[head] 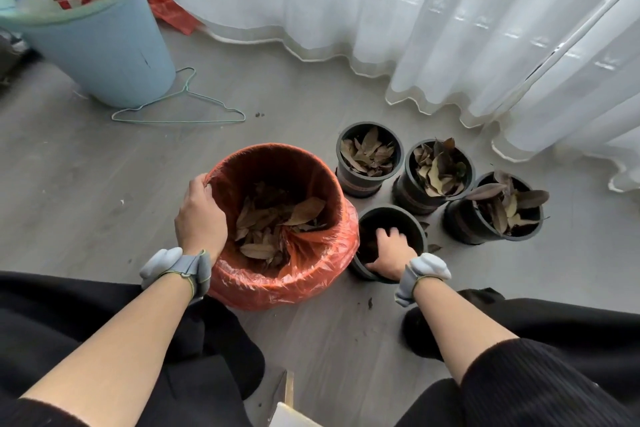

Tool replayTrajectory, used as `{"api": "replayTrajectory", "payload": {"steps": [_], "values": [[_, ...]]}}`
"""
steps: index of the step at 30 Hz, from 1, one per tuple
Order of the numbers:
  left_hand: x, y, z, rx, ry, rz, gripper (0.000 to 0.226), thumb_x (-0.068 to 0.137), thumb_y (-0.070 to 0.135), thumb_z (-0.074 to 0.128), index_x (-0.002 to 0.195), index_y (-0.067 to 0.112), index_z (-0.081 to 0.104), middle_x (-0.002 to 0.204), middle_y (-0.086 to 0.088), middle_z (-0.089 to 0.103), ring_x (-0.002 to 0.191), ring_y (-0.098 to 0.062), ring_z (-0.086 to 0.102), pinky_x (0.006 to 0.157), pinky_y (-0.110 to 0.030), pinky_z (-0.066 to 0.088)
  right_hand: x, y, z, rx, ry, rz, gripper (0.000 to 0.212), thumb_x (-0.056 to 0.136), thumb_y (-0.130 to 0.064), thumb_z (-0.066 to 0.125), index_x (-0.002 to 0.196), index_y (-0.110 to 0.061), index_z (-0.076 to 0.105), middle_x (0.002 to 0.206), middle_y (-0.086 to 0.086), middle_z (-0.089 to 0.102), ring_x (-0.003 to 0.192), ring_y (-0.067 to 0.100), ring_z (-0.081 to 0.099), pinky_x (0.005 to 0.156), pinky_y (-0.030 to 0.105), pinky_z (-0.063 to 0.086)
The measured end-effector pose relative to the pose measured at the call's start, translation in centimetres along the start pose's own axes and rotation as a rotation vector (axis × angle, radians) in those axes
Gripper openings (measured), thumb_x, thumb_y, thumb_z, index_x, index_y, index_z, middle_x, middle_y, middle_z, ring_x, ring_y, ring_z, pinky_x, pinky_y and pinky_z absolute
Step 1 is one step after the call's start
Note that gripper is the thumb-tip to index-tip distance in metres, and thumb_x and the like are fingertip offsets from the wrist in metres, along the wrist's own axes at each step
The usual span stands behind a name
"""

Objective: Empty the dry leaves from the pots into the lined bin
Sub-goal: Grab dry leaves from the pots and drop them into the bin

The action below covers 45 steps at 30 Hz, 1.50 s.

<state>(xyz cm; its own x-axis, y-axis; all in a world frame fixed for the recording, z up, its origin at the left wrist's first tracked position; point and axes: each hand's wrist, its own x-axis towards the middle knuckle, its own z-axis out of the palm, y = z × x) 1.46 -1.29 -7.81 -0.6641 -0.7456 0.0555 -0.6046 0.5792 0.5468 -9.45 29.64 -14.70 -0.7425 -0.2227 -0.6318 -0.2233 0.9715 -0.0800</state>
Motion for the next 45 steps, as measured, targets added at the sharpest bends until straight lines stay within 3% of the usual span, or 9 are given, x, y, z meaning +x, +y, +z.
{"api": "replayTrajectory", "payload": {"steps": [10, 19, 24, 29, 32, 36, 39, 42, 45], "values": [[0.1, -0.5, 0.2, 0.02, 0.026, -0.005, 0.027, 0.103, 0.019, 0.034, 0.125, 0.012, 0.049, 0.115, -0.021, 0.061, 0.095, -0.047, 0.056, 0.074, -0.044, 0.041, 0.8, 0.6, 0.5, -0.123, 0.118, -0.134, 0.03, 0.091, -0.02, 0.053, 0.119, -0.012, 0.054, 0.121, 0.011, 0.06, 0.115, 0.033, 0.055, 0.087, 0.039, 0.051], [0.0, -0.2, -0.2, 0.005, -0.007, -0.022, 0.029, 0.103, 0.018, 0.033, 0.126, 0.01, 0.048, 0.117, -0.022, 0.06, 0.098, -0.049, 0.055, 0.078, -0.047, 0.04, -0.8, 2.4, -2.3, 0.248, 0.1, -0.132, 0.025, 0.085, -0.027, 0.068, 0.108, -0.017, 0.063, 0.107, 0.003, 0.067, 0.1, 0.022, 0.062, 0.086, 0.031, 0.048], [-0.2, -0.2, -0.5, -0.012, -0.032, -0.03, 0.03, 0.104, 0.019, 0.032, 0.128, 0.011, 0.047, 0.12, -0.023, 0.059, 0.101, -0.048, 0.054, 0.082, -0.047, 0.041, -2.2, 3.5, -3.6, 0.57, 0.033, -0.069, 0.026, 0.084, -0.03, 0.072, 0.104, -0.017, 0.06, 0.098, 0.006, 0.066, 0.091, 0.023, 0.067, 0.079, 0.042, 0.06], [-0.3, 0.2, -0.6, -0.029, -0.048, -0.033, 0.029, 0.104, 0.019, 0.032, 0.128, 0.011, 0.047, 0.12, -0.024, 0.059, 0.101, -0.049, 0.054, 0.082, -0.047, 0.041, -4.0, 3.3, -6.4, 0.868, -0.001, -0.055, 0.03, 0.085, -0.026, 0.074, 0.109, -0.013, 0.061, 0.103, 0.008, 0.065, 0.086, 0.015, 0.066, 0.061, 0.025, 0.06], [-0.4, 0.3, -0.6, -0.034, -0.049, -0.033, 0.029, 0.104, 0.019, 0.032, 0.128, 0.011, 0.047, 0.12, -0.024, 0.059, 0.101, -0.048, 0.054, 0.082, -0.047, 0.041, -5.3, 1.6, -10.1, 0.975, 0.11, -0.149, 0.031, 0.087, -0.022, 0.071, 0.113, -0.01, 0.06, 0.109, 0.011, 0.066, 0.093, 0.018, 0.068, 0.062, 0.023, 0.058], [-0.5, 0.2, -0.6, -0.039, -0.051, -0.037, 0.029, 0.104, 0.02, 0.032, 0.128, 0.012, 0.047, 0.119, -0.023, 0.059, 0.1, -0.048, 0.054, 0.082, -0.046, 0.041, -7.5, -3.1, -14.3, 0.983, 0.28, -0.339, 0.023, 0.09, -0.024, 0.068, 0.109, -0.012, 0.063, 0.1, 0.013, 0.07, 0.076, 0.017, 0.068, 0.06, 0.025, 0.058], [-0.5, 0.3, -0.6, -0.043, -0.047, -0.036, 0.029, 0.103, 0.02, 0.032, 0.127, 0.012, 0.048, 0.119, -0.023, 0.059, 0.1, -0.048, 0.054, 0.081, -0.046, 0.041, -8.8, -7.3, -14.9, 0.93, 0.274, -0.451, 0.023, 0.089, -0.023, 0.068, 0.108, -0.01, 0.063, 0.092, 0.009, 0.07, 0.078, 0.022, 0.068, 0.072, 0.036, 0.059], [-0.4, 0.3, -0.8, -0.049, -0.05, -0.025, 0.029, 0.103, 0.018, 0.033, 0.127, 0.012, 0.048, 0.122, -0.021, 0.058, 0.103, -0.047, 0.054, 0.082, -0.046, 0.041, -9.2, -10.2, -14.2, 0.928, 0.205, -0.507, 0.03, 0.089, -0.024, 0.069, 0.116, -0.011, 0.061, 0.102, 0.011, 0.069, 0.083, 0.024, 0.071, 0.07, 0.034, 0.061], [-0.4, 0.3, -0.8, -0.047, -0.051, -0.025, 0.03, 0.103, 0.019, 0.032, 0.128, 0.012, 0.048, 0.123, -0.02, 0.057, 0.104, -0.046, 0.054, 0.083, -0.046, 0.041, -8.9, -11.0, -13.4, 0.874, 0.199, -0.545, 0.038, 0.089, -0.031, 0.069, 0.122, -0.016, 0.06, 0.109, 0.0, 0.067, 0.087, 0.012, 0.069, 0.076, 0.022, 0.058]]}}
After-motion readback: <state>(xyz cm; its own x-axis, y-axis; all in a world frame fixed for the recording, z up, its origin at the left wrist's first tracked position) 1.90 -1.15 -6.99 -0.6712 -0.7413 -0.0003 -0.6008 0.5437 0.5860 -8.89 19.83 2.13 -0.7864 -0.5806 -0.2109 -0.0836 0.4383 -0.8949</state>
